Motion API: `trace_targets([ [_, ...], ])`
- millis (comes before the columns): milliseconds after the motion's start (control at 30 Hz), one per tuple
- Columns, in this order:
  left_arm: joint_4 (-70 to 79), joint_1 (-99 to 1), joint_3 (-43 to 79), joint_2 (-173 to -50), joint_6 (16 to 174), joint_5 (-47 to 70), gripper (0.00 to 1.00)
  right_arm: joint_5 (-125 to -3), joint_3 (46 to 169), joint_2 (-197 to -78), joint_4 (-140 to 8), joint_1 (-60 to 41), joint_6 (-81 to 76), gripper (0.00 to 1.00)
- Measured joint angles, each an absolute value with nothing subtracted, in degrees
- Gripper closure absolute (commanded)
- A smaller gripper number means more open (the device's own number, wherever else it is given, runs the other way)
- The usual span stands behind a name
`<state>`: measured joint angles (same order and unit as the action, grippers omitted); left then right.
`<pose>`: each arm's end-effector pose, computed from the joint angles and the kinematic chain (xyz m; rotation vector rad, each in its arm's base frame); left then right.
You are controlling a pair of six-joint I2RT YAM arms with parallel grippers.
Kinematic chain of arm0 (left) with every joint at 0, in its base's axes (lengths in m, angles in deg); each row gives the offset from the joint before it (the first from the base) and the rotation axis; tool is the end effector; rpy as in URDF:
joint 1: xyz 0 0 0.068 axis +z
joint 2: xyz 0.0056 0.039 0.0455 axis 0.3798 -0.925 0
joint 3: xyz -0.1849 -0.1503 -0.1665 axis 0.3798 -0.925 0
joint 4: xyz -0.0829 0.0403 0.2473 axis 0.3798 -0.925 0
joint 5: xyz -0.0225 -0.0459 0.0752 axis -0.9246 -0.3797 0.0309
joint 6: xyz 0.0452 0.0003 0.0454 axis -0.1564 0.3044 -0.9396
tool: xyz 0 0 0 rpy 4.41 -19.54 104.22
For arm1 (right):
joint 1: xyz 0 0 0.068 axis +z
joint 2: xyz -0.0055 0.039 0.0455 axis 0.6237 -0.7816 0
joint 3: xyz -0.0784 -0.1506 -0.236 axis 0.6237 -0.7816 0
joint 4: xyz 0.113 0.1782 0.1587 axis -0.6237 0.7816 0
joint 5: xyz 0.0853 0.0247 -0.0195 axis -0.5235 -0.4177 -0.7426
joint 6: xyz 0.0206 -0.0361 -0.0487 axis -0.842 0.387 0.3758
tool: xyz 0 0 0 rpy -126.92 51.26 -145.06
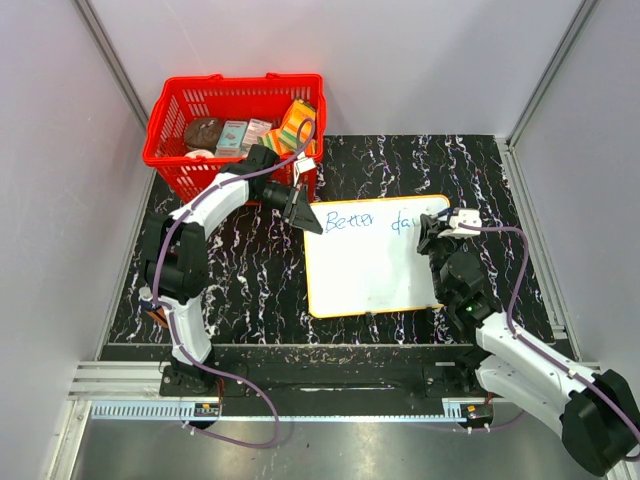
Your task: Write a sentence on the whiteboard
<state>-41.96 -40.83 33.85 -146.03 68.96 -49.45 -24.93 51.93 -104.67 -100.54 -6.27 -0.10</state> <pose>0.3700 -0.1728 0.2590 0.9746 2.1228 -1.6178 0.1777 0.0822 0.2725 0.0761 1.4839 0.1185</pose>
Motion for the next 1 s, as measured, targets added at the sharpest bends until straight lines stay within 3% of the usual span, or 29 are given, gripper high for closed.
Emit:
trace_targets([
  [1000, -41.87, -41.02, 33.85, -146.03, 68.79, -49.45, 1.0, -21.87, 53.44, -106.68, -103.32, -6.27, 2.66, 1.0],
])
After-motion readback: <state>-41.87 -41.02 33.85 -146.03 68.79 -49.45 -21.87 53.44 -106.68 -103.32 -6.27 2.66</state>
